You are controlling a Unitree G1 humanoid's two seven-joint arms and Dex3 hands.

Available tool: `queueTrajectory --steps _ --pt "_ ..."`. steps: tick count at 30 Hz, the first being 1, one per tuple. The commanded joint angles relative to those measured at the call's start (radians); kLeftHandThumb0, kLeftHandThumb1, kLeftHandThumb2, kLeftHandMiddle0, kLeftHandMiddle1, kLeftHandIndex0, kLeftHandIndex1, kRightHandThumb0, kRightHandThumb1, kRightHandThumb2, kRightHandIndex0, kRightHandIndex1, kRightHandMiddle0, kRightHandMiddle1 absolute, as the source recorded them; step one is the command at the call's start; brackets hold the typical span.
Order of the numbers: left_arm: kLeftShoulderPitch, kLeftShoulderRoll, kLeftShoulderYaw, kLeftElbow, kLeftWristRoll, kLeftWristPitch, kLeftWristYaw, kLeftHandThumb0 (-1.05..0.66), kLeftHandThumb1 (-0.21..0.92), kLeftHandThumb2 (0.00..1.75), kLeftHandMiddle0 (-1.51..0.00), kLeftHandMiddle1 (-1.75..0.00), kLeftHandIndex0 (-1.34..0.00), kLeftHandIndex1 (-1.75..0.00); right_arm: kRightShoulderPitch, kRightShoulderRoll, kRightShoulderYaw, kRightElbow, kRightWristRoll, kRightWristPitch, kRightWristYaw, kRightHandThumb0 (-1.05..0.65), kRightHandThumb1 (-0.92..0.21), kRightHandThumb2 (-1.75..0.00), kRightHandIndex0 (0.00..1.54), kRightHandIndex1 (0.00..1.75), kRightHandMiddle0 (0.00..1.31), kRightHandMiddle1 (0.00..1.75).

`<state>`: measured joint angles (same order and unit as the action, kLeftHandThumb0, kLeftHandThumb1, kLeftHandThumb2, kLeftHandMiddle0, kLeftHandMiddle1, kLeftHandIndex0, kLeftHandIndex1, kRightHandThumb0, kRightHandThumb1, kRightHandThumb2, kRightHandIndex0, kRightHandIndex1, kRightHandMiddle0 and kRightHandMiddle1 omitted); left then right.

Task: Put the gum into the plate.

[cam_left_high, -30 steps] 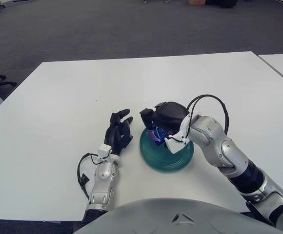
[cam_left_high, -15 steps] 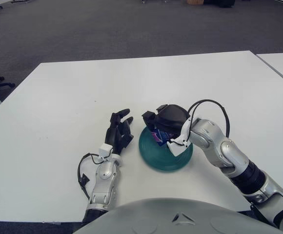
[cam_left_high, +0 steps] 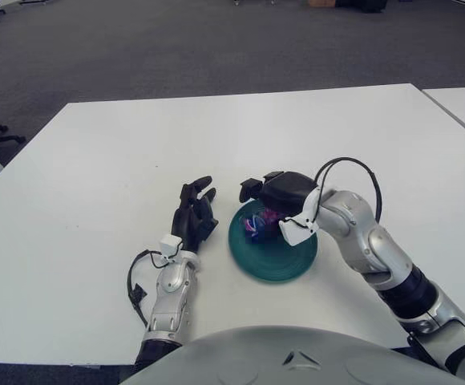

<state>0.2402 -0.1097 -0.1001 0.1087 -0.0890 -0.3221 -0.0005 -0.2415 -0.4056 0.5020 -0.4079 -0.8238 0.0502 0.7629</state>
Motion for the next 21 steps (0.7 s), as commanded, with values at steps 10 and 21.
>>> queueTrajectory --steps 10,21 --pt "0.011 -0.009 -0.015 -0.067 0.081 0.022 0.028 -0.95 0.92 1.02 -0.19 -0.03 0.0 -0.49 0.131 0.102 -0.145 0.049 0.314 -0.04 -0.212 -1.05 -0.92 -0.82 0.0 0.0 0.0 0.02" --pt "0.029 -0.01 -0.024 -0.12 0.074 0.086 0.035 -0.95 0.92 1.04 -0.15 -0.01 0.0 -0.6 0.22 0.157 -0.221 0.077 0.49 -0.029 -0.297 -1.05 -0.92 -0.88 0.0 0.0 0.0 0.0"
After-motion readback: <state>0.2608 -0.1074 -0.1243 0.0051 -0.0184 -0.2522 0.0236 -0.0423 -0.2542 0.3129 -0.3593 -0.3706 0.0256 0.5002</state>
